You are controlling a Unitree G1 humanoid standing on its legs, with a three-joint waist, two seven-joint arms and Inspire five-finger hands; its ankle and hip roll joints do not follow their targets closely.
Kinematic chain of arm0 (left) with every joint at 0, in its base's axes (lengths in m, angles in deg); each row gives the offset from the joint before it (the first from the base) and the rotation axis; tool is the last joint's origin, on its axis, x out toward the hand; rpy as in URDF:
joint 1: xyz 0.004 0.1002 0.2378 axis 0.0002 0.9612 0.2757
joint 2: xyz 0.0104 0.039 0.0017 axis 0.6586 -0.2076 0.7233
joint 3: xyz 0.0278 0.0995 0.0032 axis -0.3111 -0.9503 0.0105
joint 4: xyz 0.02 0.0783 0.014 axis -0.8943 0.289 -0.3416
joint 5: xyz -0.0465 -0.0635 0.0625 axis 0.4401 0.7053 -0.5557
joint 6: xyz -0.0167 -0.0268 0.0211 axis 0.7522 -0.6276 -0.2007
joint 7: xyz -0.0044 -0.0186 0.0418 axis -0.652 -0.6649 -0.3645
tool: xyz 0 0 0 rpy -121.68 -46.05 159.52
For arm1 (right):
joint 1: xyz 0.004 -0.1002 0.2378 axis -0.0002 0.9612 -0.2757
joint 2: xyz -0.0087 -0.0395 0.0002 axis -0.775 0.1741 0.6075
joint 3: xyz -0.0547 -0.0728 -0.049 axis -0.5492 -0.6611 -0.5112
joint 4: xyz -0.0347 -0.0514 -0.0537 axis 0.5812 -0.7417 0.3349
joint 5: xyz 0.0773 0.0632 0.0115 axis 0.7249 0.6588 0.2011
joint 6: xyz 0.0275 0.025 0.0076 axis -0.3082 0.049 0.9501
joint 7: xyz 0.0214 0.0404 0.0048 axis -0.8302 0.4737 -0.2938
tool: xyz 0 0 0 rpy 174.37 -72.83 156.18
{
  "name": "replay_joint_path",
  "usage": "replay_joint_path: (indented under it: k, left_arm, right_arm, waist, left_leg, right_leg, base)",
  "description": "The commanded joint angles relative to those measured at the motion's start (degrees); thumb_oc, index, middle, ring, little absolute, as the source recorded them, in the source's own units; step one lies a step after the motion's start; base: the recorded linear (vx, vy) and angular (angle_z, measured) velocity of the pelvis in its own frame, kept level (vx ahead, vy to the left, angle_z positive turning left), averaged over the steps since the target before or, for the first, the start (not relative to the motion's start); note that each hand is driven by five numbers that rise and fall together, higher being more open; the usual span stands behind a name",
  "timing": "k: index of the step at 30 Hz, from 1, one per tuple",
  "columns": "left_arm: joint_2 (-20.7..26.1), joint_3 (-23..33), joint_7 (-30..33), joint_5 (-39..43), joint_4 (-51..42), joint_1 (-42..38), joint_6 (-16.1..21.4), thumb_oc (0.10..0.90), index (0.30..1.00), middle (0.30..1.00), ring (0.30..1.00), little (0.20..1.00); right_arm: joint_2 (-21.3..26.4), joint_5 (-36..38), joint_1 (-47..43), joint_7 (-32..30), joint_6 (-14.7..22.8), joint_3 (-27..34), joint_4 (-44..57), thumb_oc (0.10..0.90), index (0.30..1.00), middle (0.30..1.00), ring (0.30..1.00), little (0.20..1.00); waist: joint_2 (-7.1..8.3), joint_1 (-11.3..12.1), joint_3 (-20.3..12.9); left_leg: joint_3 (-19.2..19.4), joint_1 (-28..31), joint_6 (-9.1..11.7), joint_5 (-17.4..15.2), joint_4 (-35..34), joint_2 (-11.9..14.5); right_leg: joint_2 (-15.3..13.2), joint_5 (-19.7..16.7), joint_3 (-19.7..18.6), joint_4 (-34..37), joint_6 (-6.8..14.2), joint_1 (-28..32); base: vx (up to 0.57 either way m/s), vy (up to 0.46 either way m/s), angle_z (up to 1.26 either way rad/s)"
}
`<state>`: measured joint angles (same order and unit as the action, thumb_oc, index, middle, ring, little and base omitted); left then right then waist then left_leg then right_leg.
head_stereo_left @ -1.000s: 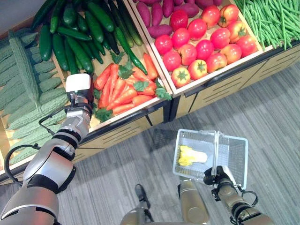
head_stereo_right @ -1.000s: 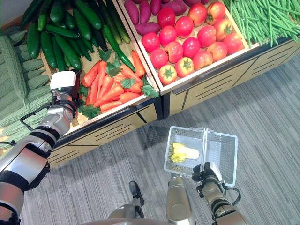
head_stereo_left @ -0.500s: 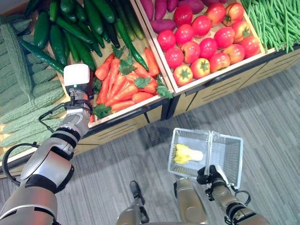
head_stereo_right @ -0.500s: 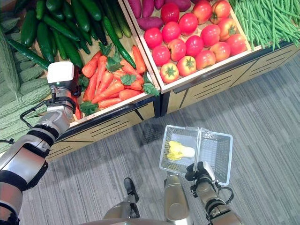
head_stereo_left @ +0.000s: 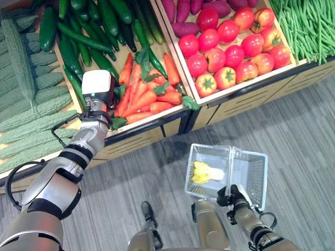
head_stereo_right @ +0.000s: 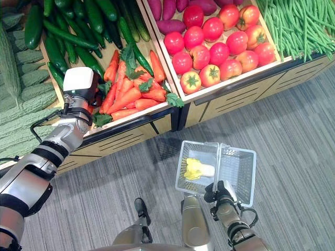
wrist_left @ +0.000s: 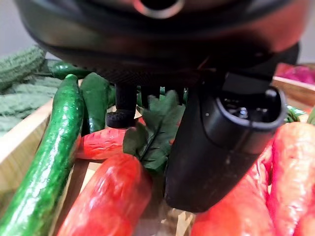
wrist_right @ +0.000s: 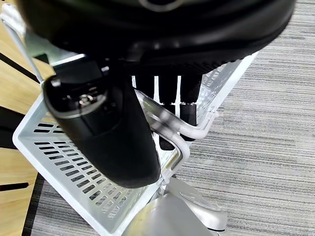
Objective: Get the vegetables into the basket
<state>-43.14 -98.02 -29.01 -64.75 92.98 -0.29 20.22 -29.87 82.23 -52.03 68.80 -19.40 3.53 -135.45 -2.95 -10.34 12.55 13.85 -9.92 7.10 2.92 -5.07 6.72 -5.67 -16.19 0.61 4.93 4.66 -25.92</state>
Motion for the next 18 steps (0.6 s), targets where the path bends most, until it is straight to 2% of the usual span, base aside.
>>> replay_joint_path:
  k: [1, 18]
  left_arm:
    - [5.13, 4.28, 5.38, 1.25, -1.56, -1.74, 1.01, 0.4, 0.3, 0.3, 0.3, 0.3]
    - [10.93, 8.26, 8.45, -3.49, -13.39, -1.46, 1.1, 0.4, 0.3, 0.3, 0.3, 0.3]
  right_arm:
    - [-0.21, -1.45, 5.5, -0.08, -1.5, -2.95, -2.6, 0.4, 0.3, 0.3, 0.3, 0.3]
    - [0.06, -3.13, 7.12, 1.38, -1.57, -3.11, -3.08, 0.4, 0.3, 0.3, 0.3, 0.3]
  waist:
    - [2.99, 0.88, -1.39]
    - [3.7, 1.88, -3.95]
  left_leg:
    - [-6.04, -3.75, 0.71, 3.54, 0.07, 0.86]
    - [-7.11, -3.81, 0.31, 3.33, 0.07, 0.44]
  right_leg:
    - [-2.98, 2.01, 0.07, -0.9, 5.79, 0.4]
    - [-3.09, 2.52, 0.19, -0.67, 5.62, 1.31]
  base:
    - [0.0, 0.0, 0.0]
    - [0.0, 0.0, 0.0]
